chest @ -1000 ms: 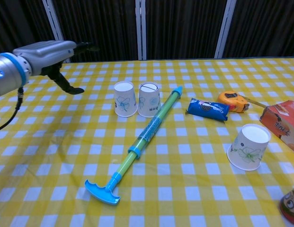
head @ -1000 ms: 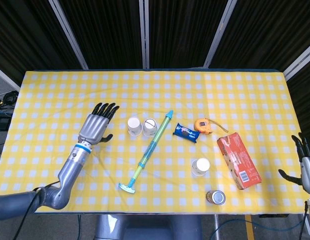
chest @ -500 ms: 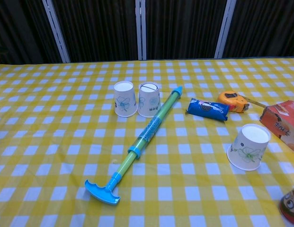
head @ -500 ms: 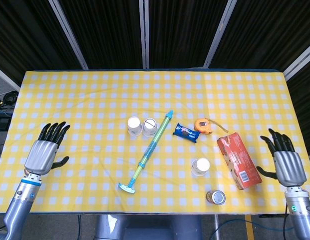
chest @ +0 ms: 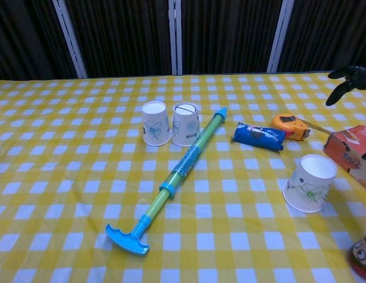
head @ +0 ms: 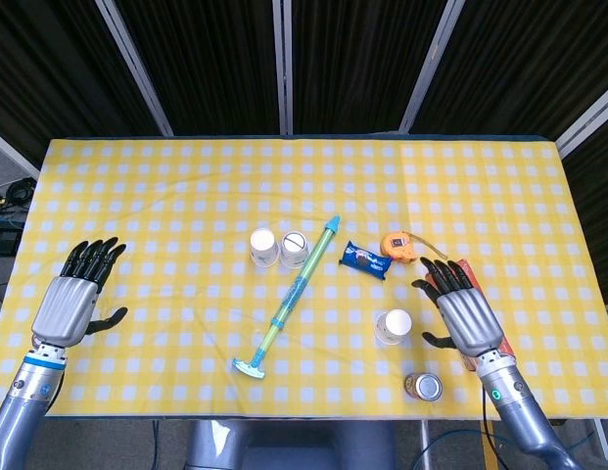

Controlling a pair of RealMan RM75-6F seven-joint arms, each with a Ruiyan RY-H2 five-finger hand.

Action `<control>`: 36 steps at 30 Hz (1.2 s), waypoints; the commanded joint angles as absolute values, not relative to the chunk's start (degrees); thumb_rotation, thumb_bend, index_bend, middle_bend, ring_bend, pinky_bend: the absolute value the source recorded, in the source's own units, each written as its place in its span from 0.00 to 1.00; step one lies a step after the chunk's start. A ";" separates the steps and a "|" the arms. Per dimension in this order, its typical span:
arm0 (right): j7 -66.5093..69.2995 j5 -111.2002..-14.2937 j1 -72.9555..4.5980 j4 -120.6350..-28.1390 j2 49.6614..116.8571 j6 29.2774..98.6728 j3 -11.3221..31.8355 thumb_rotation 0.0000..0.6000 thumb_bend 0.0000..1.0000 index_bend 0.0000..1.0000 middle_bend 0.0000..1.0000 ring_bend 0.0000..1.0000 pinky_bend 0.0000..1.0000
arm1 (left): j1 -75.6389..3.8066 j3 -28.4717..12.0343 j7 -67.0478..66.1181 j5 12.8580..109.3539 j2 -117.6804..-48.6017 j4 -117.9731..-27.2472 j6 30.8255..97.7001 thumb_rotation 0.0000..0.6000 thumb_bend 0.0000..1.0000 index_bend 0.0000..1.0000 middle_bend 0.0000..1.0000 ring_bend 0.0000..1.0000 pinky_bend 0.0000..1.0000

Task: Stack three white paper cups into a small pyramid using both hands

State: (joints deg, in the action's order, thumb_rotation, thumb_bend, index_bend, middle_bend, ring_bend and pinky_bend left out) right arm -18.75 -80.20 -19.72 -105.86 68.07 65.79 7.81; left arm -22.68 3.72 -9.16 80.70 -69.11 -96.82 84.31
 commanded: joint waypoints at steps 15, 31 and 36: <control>-29.78 -68.46 -24.80 -106.75 75.27 61.22 7.28 1.00 0.06 0.28 0.00 0.00 0.00 | -20.91 1.70 -6.83 82.29 -67.62 -97.01 82.72 1.00 0.23 0.00 0.00 0.00 0.00; -28.52 -66.26 -25.87 -102.78 77.40 61.00 6.36 1.00 0.14 0.35 0.02 0.00 0.00 | -20.00 0.36 -6.62 83.15 -67.48 -97.15 81.51 1.00 0.23 0.00 0.00 0.00 0.00; -27.88 -65.38 -26.06 -101.51 77.99 60.90 6.11 1.00 0.16 0.41 0.05 0.00 0.01 | -19.65 0.04 -6.28 83.79 -67.29 -97.28 81.43 1.00 0.23 0.00 0.00 0.00 0.00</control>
State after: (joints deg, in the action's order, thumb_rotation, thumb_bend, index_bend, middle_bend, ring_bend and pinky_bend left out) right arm -28.01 -65.48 -26.02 -101.64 77.89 60.94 6.18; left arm -19.72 0.09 -6.35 83.69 -67.34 -97.26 81.45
